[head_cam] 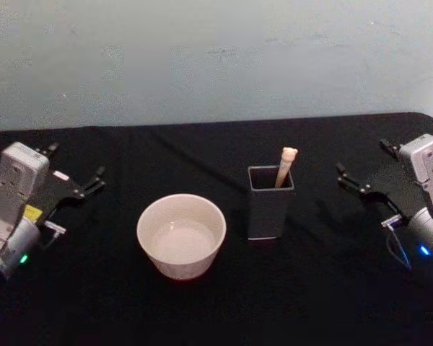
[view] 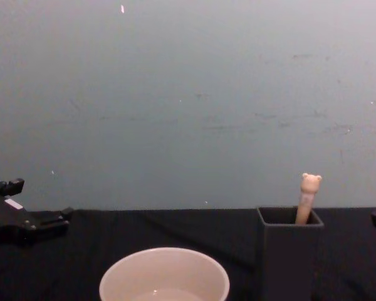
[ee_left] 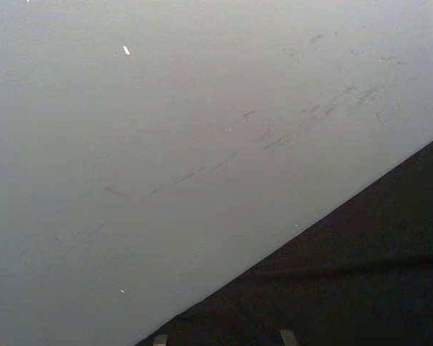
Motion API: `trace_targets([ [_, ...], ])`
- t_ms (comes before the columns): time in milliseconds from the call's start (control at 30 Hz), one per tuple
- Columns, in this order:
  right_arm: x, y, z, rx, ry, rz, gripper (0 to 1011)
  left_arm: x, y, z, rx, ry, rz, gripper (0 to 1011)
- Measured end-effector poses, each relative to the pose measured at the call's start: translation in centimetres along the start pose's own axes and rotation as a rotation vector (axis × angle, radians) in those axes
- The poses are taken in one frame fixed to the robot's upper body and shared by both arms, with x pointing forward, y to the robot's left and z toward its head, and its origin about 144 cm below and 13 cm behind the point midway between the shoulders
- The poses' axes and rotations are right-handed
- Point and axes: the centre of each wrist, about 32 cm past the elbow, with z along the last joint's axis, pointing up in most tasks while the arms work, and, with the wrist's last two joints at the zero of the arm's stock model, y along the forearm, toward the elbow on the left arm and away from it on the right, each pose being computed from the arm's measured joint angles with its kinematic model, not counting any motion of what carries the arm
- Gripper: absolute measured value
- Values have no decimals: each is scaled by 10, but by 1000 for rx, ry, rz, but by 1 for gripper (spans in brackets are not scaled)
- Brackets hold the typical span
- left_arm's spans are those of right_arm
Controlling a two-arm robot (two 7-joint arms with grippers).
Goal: Pick up the stirring spoon with one hand, stir inside the cup, then place it back in its original position.
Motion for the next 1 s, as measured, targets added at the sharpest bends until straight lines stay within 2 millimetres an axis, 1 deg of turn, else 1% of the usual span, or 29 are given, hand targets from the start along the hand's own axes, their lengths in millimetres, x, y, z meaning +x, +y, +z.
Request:
trace_targets([
  [1000,0,0,0,0,0,0,1002,0,0,0,0,0,0,1001],
])
